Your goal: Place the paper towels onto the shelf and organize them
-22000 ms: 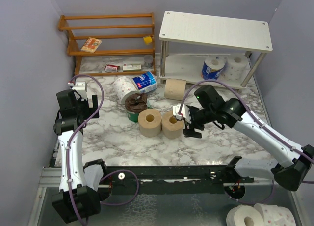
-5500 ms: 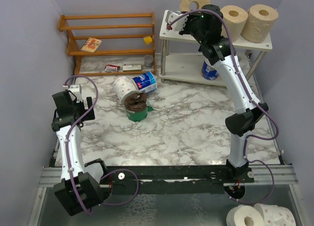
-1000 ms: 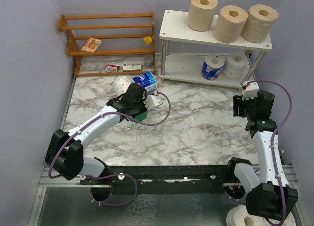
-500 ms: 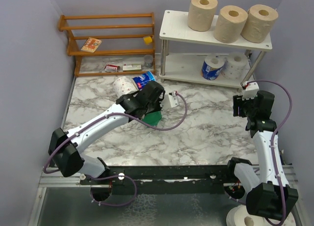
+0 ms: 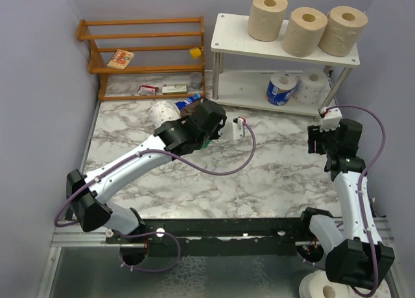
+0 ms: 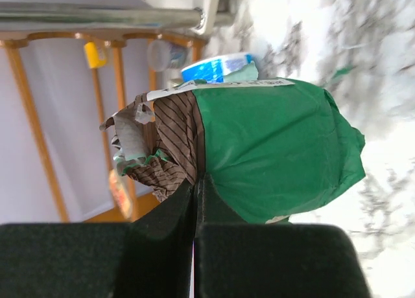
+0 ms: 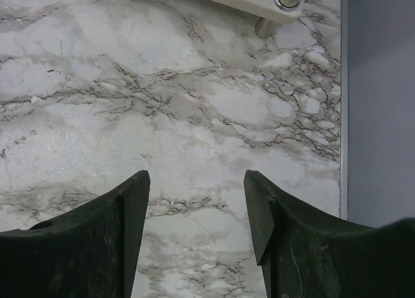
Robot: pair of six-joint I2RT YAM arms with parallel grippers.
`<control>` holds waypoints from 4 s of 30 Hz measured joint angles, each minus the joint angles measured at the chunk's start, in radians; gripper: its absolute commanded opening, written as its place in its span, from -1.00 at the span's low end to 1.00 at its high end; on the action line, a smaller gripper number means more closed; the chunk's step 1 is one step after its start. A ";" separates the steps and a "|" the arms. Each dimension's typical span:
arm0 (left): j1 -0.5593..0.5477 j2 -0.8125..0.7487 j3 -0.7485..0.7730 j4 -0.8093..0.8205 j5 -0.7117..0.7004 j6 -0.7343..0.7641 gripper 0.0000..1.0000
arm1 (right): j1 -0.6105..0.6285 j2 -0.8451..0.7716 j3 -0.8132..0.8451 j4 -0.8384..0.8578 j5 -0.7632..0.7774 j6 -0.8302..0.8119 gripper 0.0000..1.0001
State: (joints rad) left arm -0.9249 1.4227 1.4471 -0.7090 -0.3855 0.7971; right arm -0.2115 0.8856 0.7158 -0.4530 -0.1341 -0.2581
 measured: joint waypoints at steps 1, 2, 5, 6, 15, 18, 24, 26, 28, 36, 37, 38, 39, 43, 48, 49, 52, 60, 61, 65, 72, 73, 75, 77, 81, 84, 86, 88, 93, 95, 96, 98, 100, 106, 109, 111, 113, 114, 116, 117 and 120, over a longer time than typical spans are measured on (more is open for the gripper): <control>0.000 0.000 -0.016 0.017 -0.018 0.018 -1.00 | 0.000 0.001 0.000 0.001 0.000 0.000 0.20; 0.000 0.000 -0.042 0.055 -0.057 0.058 -1.00 | 0.000 0.003 0.000 0.003 0.000 0.000 0.20; 0.000 0.018 -0.064 0.145 -0.133 0.144 -1.00 | 0.000 0.006 0.000 0.004 0.000 -0.001 0.20; 0.000 0.023 -0.060 0.174 -0.149 0.164 -1.00 | 0.000 0.006 0.000 0.005 0.000 -0.001 0.20; 0.000 0.056 0.051 0.429 -0.236 0.372 -1.00 | 0.000 0.006 0.000 0.005 0.000 -0.001 0.20; 0.000 0.064 0.027 0.564 -0.259 0.468 -1.00 | 0.000 0.006 0.000 0.005 0.000 -0.002 0.20; 0.000 0.132 -0.032 0.875 -0.276 0.694 -1.00 | 0.000 0.006 0.000 0.005 0.000 -0.005 0.20; 0.000 0.173 -0.007 0.916 -0.277 0.732 -1.00 | 0.000 0.007 0.000 0.005 0.000 -0.007 0.20; 0.000 0.217 0.041 0.949 -0.277 0.759 -1.00 | 0.000 0.011 0.000 0.005 0.000 -0.008 0.20; 0.000 0.265 0.169 1.063 -0.277 0.803 -1.00 | 0.000 0.019 0.000 0.005 0.000 -0.009 0.20; 0.000 0.264 0.168 1.077 -0.277 0.806 -1.00 | 0.000 0.019 0.000 0.005 0.000 -0.009 0.20; 0.000 0.264 0.168 1.084 -0.277 0.810 -1.00 | 0.000 0.019 0.000 0.005 0.000 -0.009 0.20; 0.000 0.264 0.165 1.090 -0.278 0.811 -1.00 | 0.000 0.019 0.000 0.005 0.000 -0.009 0.20; -0.001 0.263 0.144 1.096 -0.278 0.814 -1.00 | 0.000 0.019 0.000 0.005 -0.001 -0.009 0.20; -0.014 0.235 0.058 1.101 -0.285 0.814 -1.00 | 0.000 0.022 0.000 0.005 -0.001 -0.009 0.20; -0.018 0.225 0.034 1.101 -0.288 0.813 -1.00 | 0.000 0.023 0.000 0.005 -0.001 -0.009 0.20; -0.028 0.197 -0.042 1.098 -0.301 0.802 -1.00 | 0.000 0.025 0.000 0.005 -0.002 -0.012 0.20; -0.038 0.180 0.059 0.689 -0.285 0.470 -0.93 | 0.000 0.039 0.000 0.005 -0.002 -0.024 0.20; -0.039 0.174 0.102 0.586 -0.248 0.377 -0.88 | 0.000 0.039 0.000 0.005 -0.002 -0.026 0.20; -0.042 0.073 0.113 0.312 -0.093 0.101 0.06 | 0.000 0.039 0.000 0.005 -0.003 -0.029 0.21; -0.042 0.031 0.104 0.081 0.084 -0.129 0.98 | 0.000 0.049 0.000 0.005 -0.009 -0.035 0.27; -0.043 0.041 0.117 0.064 0.091 -0.138 0.98 | 0.000 0.050 0.000 0.005 -0.009 -0.035 0.27; -0.044 0.063 0.151 0.036 0.100 -0.150 0.98 | 0.000 0.051 0.000 0.005 -0.008 -0.035 0.27; -0.044 0.080 0.195 0.029 0.104 -0.153 0.98 | 0.000 0.053 0.000 0.005 -0.008 -0.035 0.27; -0.045 0.087 0.278 0.008 0.145 -0.153 0.98 | 0.000 0.064 0.000 0.005 -0.008 -0.035 0.27; -0.075 0.087 0.325 0.004 0.183 -0.152 0.98 | 0.000 0.069 0.000 0.005 -0.008 -0.035 0.27; -0.136 0.090 0.325 0.008 0.172 -0.138 0.98 | 0.000 0.074 0.000 0.005 -0.008 -0.035 0.29; -0.235 0.105 0.273 0.055 0.116 -0.097 0.98 | 0.000 0.081 0.000 0.005 -0.008 -0.035 0.33; -0.392 0.190 0.027 0.164 0.030 0.025 0.98 | 0.000 0.090 -0.001 0.006 0.018 -0.035 0.36; -0.398 0.247 -0.021 0.169 0.024 0.045 0.98 | 0.000 0.090 -0.002 0.006 0.023 -0.035 0.36; -0.394 0.261 -0.031 0.170 0.024 0.049 0.98 | 0.000 0.090 -0.002 0.006 0.024 -0.035 0.36; -0.388 0.275 -0.032 0.177 0.023 0.050 0.98 | 0.000 0.090 -0.002 0.006 0.025 -0.035 0.36; -0.381 0.275 -0.019 0.195 0.022 0.046 0.98 | 0.000 0.090 -0.002 0.006 0.025 -0.035 0.36; -0.383 0.301 0.060 0.267 0.032 0.017 0.98 | 0.000 0.103 -0.002 0.006 0.025 -0.035 0.36; -0.383 0.337 0.077 0.281 0.060 -0.003 0.98 | 0.000 0.103 -0.002 0.006 0.025 -0.035 0.36; -0.383 0.367 0.085 0.282 0.084 -0.019 0.97 | 0.000 0.103 -0.002 0.006 0.025 -0.035 0.36; -0.383 0.401 0.091 0.277 0.113 -0.036 0.97 | 0.000 0.103 -0.002 0.006 0.025 -0.035 0.36; -0.383 0.414 0.095 0.272 0.124 -0.042 0.96 | 0.000 0.103 -0.002 0.006 0.025 -0.035 0.36; -0.384 0.436 0.100 0.267 0.146 -0.055 0.93 | 0.000 0.102 -0.002 0.006 0.025 -0.035 0.36; -0.384 0.444 0.103 0.267 0.154 -0.060 0.92 | 0.000 0.101 -0.002 0.006 0.025 -0.035 0.36; -0.385 0.472 0.121 0.265 0.166 -0.070 0.86 | 0.000 0.100 -0.002 0.006 0.024 -0.036 0.36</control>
State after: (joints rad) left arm -1.3094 1.8946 1.5677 -0.4442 -0.2199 0.7273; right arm -0.2115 0.9852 0.7143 -0.4473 -0.1097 -0.2939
